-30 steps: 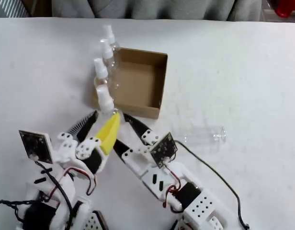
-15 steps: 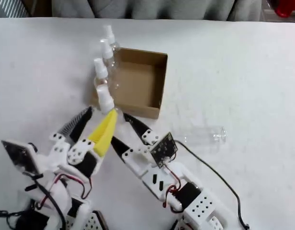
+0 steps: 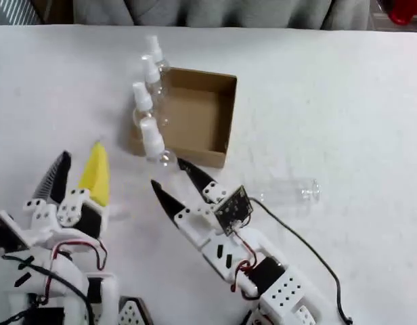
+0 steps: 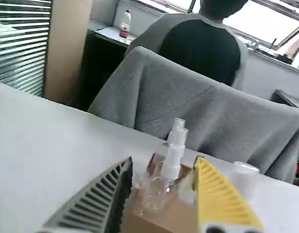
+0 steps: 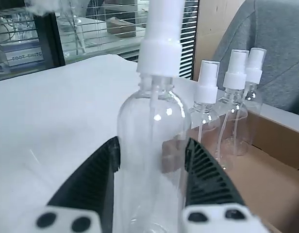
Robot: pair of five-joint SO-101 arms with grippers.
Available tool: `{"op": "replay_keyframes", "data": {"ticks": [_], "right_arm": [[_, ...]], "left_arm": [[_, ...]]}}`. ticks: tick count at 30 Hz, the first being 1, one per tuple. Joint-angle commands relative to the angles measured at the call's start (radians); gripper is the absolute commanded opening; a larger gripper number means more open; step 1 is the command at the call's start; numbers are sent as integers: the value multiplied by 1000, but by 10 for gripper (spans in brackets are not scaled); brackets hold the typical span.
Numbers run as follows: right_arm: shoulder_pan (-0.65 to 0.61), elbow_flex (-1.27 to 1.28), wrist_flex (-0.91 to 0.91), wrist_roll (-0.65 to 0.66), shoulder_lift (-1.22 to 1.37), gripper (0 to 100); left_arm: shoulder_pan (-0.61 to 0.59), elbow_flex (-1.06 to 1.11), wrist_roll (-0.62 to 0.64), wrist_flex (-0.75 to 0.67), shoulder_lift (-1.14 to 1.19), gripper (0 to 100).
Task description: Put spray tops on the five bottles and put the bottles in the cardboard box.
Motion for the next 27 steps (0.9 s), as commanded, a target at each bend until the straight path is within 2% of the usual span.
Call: {"op": "replay_keyframes", "data": {"ticks": [1, 5, 7, 12, 18, 27], "right_arm": [[15, -35, -30, 6, -7, 15], [16, -34, -30, 6, -12, 15], [16, -34, -30, 6, -13, 15], [65, -38, -33, 6, -15, 15], [153, -74, -33, 5, -5, 15], [321, -129, -31, -163, -4, 15]], "left_arm": [[-90, 74, -17, -18, -7, 156], [-160, 173, -124, -64, -7, 11], [-197, 221, -138, -75, -7, 42], [-259, 316, -144, -74, -7, 22], [-255, 440, -144, -75, -7, 21], [-263, 612, -146, -227, -7, 21]]}}
